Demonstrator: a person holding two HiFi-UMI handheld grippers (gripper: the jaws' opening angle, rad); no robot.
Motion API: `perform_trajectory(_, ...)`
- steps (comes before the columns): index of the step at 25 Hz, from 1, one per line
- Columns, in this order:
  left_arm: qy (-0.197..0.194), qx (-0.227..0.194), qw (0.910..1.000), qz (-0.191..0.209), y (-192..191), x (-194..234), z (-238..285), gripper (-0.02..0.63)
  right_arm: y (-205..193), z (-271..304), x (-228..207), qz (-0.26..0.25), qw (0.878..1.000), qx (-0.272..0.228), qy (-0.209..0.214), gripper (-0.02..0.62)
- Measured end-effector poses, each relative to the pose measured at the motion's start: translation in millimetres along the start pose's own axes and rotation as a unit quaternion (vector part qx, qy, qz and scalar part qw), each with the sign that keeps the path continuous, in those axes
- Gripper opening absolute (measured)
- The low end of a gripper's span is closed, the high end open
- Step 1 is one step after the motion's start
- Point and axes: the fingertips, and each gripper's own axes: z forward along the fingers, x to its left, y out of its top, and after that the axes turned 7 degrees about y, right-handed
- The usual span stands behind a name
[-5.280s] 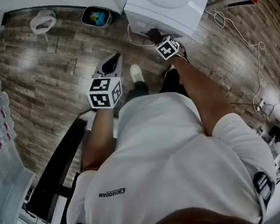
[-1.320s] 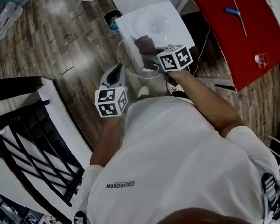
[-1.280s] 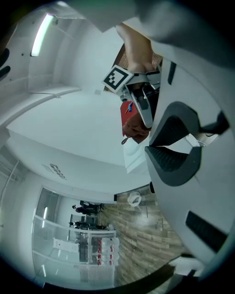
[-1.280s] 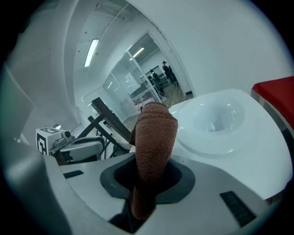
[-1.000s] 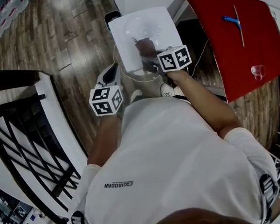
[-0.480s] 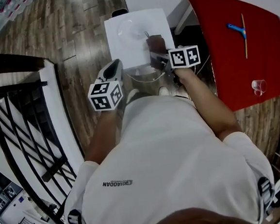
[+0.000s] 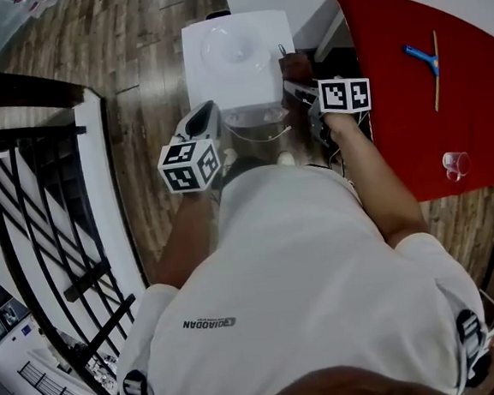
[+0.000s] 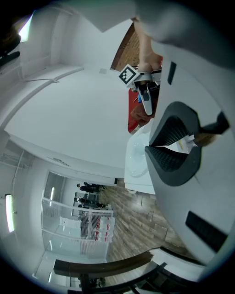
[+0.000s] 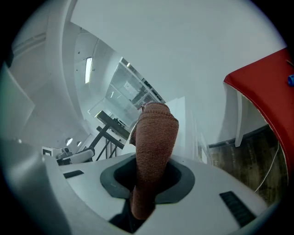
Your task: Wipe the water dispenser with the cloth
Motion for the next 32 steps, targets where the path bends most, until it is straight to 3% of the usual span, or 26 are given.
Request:
perform_trajectory(7, 0.007, -0.018, 0.9998, 0.007, -1.4, -19.0, -17.3, 0.002, -1.1, -27.7, -25.4, 0.017, 0.999, -0.025, -0.011, 0.074)
perform_trajectory(13, 0.023, 0.005, 0.9997, -0.001, -24.4, 1.5, -26.7, 0.0, 1.4, -45.8, -40.6, 0.025, 0.998, -0.051, -0.035, 0.074)
perform_trajectory(19, 0.009, -0.002, 1.0, 0.003, -18.3, 19.5, -38.6, 0.0, 7.1, -56.2, -42.2, 0.017, 0.993, -0.084, -0.08, 0.074)
perform_trajectory(23, 0.004, 0.005, 1.0, 0.005, -21.6, 38.1, -57.7, 0.001, 4.5, -58.1, -17.3, -0.019, 0.986, -0.123, -0.11, 0.074)
perform_trajectory(27, -0.003, 0.013, 0.9998, 0.012, -32.7, 56.5, -73.6, 0.001, -9.3, -39.0, 28.0, -0.082, 0.98, -0.157, -0.091, 0.074)
perform_trajectory(29, -0.009, 0.023, 0.9996, 0.012, -44.5, 64.2, -80.9, 0.0, -28.9, -13.6, 53.9, -0.104, 0.981, -0.147, -0.067, 0.074)
perform_trajectory(32, -0.022, 0.031, 0.9992, 0.012, -61.2, 69.2, -91.5, 0.0, -73.8, 31.6, 84.3, -0.124, 0.987, -0.091, -0.035, 0.074)
